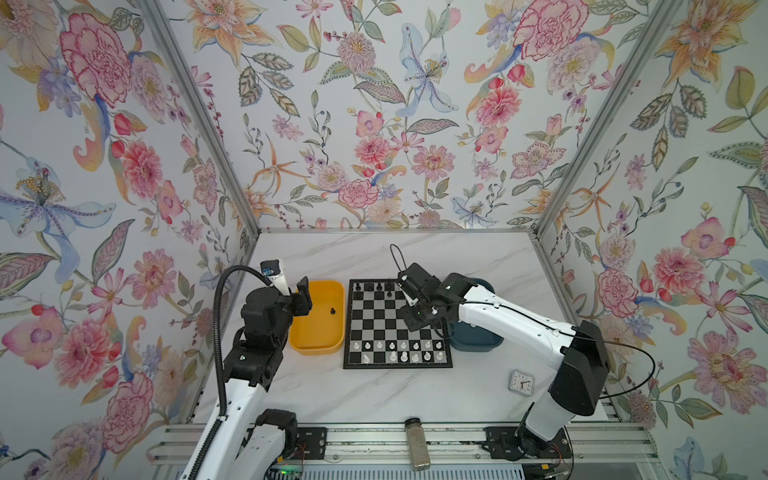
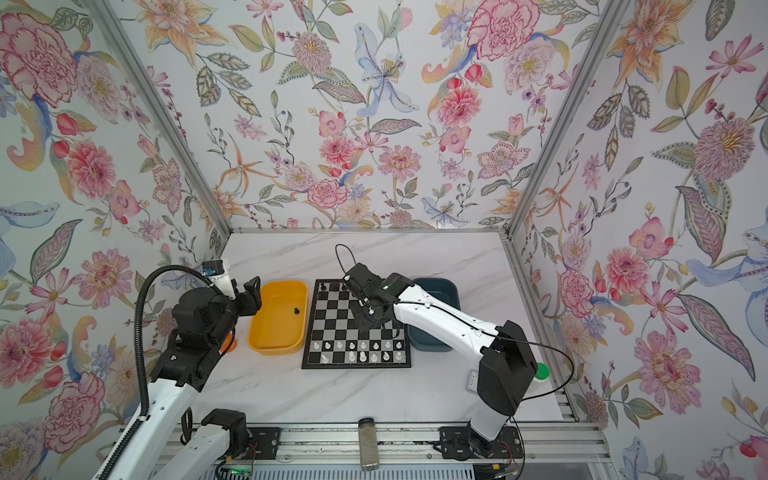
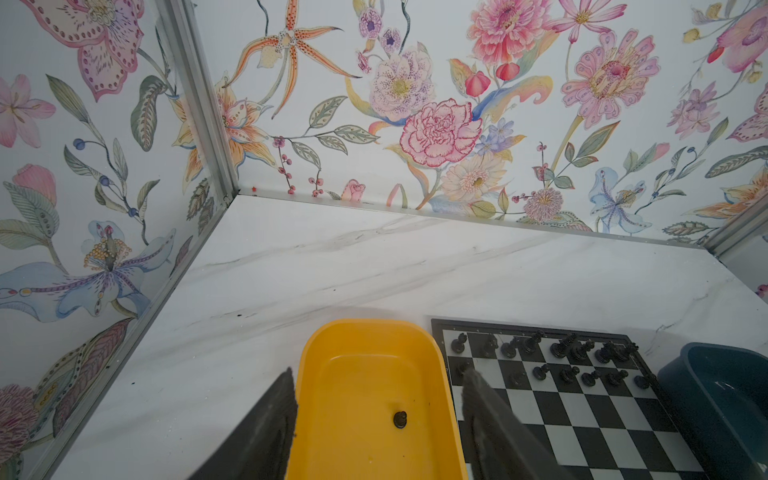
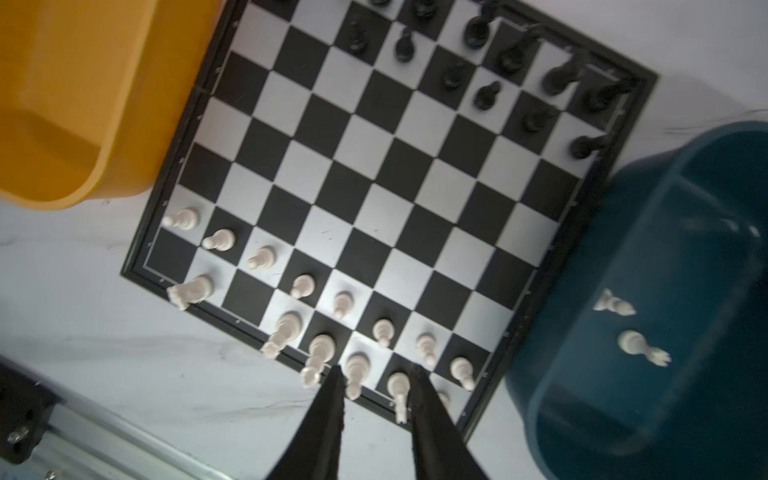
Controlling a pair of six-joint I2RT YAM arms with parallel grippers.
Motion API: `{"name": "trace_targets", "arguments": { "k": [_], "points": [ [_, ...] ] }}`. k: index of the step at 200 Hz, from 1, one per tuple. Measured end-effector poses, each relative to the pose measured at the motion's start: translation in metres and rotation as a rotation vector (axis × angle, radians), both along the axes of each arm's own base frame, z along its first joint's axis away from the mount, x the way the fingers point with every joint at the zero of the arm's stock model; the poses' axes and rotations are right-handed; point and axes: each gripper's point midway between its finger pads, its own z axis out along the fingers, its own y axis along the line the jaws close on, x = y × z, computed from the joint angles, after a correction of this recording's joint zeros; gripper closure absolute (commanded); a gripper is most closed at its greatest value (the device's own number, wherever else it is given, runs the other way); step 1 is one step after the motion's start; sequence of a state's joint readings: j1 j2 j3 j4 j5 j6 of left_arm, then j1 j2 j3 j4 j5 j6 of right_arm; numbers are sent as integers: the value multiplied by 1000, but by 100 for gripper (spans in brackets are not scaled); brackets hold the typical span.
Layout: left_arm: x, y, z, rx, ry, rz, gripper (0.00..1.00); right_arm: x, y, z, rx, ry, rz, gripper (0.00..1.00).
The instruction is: Set up the chess pieces on the board
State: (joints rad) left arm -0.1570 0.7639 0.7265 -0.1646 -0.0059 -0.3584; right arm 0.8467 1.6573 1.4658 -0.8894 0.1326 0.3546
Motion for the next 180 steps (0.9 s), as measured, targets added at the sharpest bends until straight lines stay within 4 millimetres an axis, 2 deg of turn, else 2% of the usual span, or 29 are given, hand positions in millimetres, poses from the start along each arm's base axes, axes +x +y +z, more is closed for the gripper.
{"name": "trace_targets", "arguments": {
  "k": [38,64,91,125,180],
  "points": [
    [9,-24,-6,-24,13,-131,34,32,-69,0,-49,-25,-145,70],
    [11,-45,-7,-47,5,-247,34,43,-108,-15,-96,4,-215,70],
    [11,-64,-7,-71,-2,-355,34,45,-141,-34,-134,48,-272,70],
    [11,-84,-6,-103,-8,-474,34,47,-161,-51,-118,86,-312,71],
    [11,-100,-9,-130,-5,-571,36,58,-164,-62,-61,101,-321,71]
  ]
}}
